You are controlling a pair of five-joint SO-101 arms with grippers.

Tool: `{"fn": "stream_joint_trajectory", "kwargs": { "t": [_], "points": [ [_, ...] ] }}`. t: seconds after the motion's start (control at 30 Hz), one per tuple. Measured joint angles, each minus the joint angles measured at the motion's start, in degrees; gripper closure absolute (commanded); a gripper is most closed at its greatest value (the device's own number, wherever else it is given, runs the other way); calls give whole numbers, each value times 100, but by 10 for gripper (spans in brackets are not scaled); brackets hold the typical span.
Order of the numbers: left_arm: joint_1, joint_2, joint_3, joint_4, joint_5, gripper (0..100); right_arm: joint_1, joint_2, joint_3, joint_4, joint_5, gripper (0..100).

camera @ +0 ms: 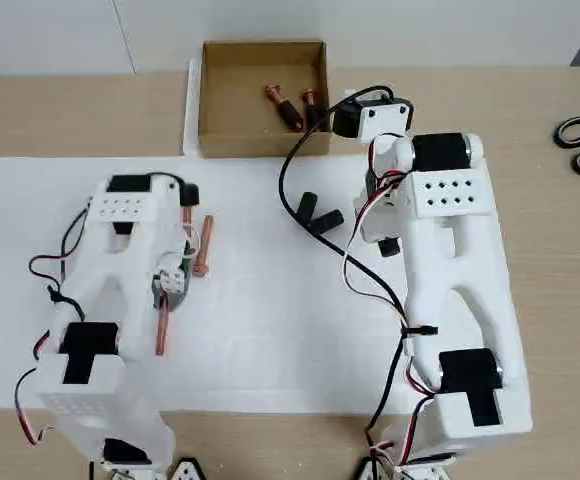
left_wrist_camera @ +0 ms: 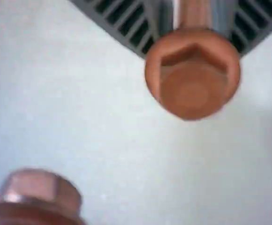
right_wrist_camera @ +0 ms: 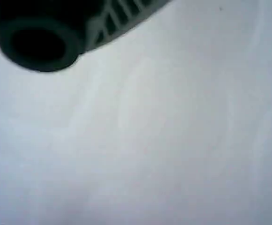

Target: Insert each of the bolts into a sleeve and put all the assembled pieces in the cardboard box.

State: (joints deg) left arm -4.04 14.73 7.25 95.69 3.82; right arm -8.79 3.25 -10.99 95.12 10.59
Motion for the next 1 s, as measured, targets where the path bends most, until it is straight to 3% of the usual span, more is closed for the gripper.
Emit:
{"fn": "stream_joint_trajectory", "kwargs": {
  "t": [0.27,0.77,1.0],
  "points": [
    [-9,26,-791,299,-26,994,0,0,0,0,0,995],
    [-273,809,-791,-659,-360,991,0,0,0,0,0,995],
    [-457,809,-791,-993,-360,923,0,0,0,0,0,995]
  ]
}}
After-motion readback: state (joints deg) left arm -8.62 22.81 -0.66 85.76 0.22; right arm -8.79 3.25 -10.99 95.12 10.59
